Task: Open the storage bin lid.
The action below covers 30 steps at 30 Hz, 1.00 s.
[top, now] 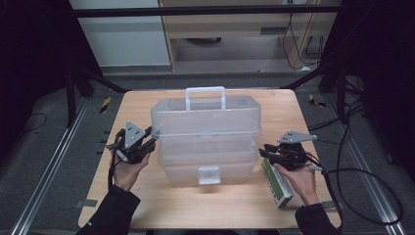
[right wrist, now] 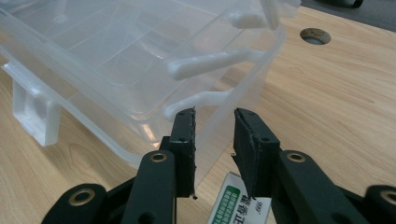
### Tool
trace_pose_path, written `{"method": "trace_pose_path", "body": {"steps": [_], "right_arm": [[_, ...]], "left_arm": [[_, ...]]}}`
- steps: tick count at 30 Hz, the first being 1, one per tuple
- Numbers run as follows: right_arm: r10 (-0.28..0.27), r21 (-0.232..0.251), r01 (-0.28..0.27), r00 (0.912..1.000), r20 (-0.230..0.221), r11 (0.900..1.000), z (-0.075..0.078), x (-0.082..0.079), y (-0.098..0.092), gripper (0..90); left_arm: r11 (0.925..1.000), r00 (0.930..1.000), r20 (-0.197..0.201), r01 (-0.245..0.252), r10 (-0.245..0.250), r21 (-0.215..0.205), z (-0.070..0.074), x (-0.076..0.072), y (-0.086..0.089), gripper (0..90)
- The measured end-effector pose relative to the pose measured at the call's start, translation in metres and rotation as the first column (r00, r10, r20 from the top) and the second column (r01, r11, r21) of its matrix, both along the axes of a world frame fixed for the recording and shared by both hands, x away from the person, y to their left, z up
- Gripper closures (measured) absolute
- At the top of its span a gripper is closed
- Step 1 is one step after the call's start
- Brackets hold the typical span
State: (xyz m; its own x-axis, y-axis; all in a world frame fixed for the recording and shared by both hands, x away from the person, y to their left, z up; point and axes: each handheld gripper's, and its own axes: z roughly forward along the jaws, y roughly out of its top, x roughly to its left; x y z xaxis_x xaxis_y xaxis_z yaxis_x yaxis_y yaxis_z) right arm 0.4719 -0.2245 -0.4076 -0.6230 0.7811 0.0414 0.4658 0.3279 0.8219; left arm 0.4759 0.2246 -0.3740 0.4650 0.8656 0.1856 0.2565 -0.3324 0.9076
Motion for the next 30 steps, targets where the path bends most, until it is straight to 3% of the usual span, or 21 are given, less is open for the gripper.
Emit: {"method": "trace_pose_path", "body": {"steps": [12,19,30], "right_arm": [[0.023,0.008,-0.023,0.999,-0.037,1.0,-0.006,0.004,0.01,74.2],[0.029,0.007,-0.029,0.9989,-0.036,1.0,-0.006,0.005,0.012,79.0],[0.021,0.011,-0.02,0.9989,-0.041,1.0,-0.006,0.004,0.012,79.4]], "left_arm": [[1.0,1.0,-0.002,-0.002,0.002,0.002,0.001,0.001,0.0,70.2],[0.9998,1.0,-0.003,-0.003,0.003,0.017,0.004,0.004,0.0,71.3],[0.9998,0.9999,0.004,-0.014,0.014,-0.014,0.019,0.018,0.0,73.7]]}}
